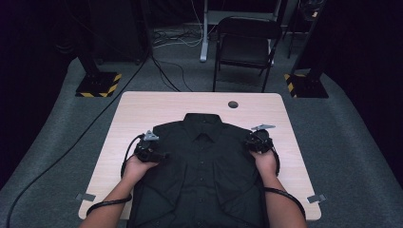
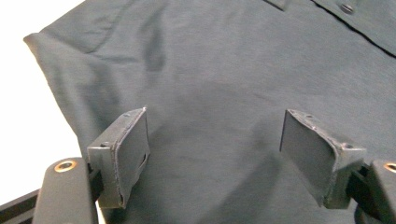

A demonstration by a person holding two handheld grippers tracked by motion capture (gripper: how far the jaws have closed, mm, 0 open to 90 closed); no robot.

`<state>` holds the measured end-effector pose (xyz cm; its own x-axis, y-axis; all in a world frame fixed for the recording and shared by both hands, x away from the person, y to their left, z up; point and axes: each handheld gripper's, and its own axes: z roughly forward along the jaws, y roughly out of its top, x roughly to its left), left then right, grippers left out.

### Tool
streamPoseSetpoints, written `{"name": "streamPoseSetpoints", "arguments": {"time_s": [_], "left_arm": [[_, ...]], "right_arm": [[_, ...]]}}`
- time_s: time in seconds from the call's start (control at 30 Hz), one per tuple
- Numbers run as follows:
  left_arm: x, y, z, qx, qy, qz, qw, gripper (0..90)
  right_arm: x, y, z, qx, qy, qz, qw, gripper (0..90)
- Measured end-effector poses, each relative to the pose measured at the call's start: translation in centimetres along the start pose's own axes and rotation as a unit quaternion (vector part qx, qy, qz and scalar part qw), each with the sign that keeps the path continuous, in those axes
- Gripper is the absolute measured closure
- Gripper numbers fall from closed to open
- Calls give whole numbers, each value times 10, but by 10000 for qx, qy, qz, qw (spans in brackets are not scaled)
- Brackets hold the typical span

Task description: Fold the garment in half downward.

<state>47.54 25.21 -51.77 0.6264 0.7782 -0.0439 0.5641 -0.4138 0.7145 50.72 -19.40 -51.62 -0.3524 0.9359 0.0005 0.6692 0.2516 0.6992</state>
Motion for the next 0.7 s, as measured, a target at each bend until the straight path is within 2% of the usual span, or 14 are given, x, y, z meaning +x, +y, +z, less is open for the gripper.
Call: {"name": "streamPoseSetpoints", "arguments": {"time_s": [0.13,0.27,0.37,0.7], "left_arm": [[9,1,-5,-41,55,-158,9999,275],[19,1,-10,-111,147,-312,9993,312],[27,2,-11,-181,184,-493,9985,318],[48,3,-10,-207,513,-859,9948,355]], "right_arm": [[2,0,0,2,28,15,10000,648],[5,0,-1,5,-32,-119,9999,676],[5,0,-1,-6,-17,-57,10000,687],[9,-2,-1,-84,-32,-86,9999,751]]}}
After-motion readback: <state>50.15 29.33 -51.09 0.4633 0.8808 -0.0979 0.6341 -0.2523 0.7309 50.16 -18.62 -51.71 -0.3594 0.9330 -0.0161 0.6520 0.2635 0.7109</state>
